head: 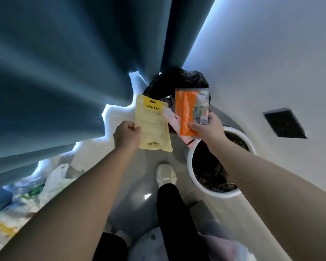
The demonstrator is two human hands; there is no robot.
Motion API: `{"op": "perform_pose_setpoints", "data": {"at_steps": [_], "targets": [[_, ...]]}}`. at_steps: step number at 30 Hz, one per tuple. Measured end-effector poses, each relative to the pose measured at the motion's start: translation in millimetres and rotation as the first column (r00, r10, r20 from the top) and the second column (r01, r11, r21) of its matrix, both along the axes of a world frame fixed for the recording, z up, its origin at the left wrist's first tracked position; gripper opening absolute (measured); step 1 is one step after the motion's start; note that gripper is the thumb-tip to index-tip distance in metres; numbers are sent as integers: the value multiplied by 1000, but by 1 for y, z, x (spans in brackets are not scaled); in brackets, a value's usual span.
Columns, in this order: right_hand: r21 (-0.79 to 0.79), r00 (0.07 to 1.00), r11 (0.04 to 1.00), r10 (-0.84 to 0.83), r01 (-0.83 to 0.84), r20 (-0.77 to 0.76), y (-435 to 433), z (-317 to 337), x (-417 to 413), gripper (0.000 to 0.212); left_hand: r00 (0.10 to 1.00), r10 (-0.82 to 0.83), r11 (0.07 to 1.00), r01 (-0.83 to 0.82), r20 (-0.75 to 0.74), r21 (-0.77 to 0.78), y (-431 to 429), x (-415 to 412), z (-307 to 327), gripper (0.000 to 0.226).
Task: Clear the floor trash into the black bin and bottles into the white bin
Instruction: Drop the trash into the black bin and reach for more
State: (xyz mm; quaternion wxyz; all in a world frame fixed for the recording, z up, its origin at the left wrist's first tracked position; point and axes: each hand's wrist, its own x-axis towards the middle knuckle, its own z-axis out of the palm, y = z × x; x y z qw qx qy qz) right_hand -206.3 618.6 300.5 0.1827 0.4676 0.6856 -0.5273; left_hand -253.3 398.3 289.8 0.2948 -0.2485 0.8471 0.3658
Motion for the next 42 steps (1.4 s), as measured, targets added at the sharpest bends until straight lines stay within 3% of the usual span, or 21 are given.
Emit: {"op": "perform_pose_setpoints", "data": {"at_steps": [10,14,16,20,22,27,30,33,36,38,42], "targets": [[18,996,998,-65,65,59,75,-55,2,41,991,-117,992,121,69,-48,99,-53,-83,18],[6,996,998,-59,59,64,75,-67,-3,41,984,-170,984,172,61,-41,91,-49,-100,38],[-6,998,999,-43,43,56,69,-69,-12,41,925,-379,917,379,24,-122,78,-43,-98,46],[-3,999,1000,29,-29,44,55,-75,-34,40,684,-719,634,719,127,-283,47,-37,-84,67],[13,998,999,47,-47,36,50,-84,-45,40,613,-778,546,768,136,-335,33,-36,-81,75],[36,997,997,71,-72,23,30,-117,-70,38,524,-834,426,809,171,-405,5,-38,-83,78],[127,985,980,143,-155,100,20,-137,-76,51,494,-847,380,820,194,-427,-11,-39,-91,79],[256,899,867,376,-427,227,14,-144,-73,80,515,-830,395,814,214,-427,-22,-38,-95,82],[384,678,564,663,-731,317,11,-138,-62,89,524,-819,398,813,234,-425,-26,-30,-90,85],[400,553,413,755,-818,352,13,-128,-55,89,531,-817,410,808,223,-423,-26,-24,-83,87],[393,435,279,809,-876,396,11,-100,-45,91,547,-811,436,801,207,-412,-29,-11,-63,89]]}}
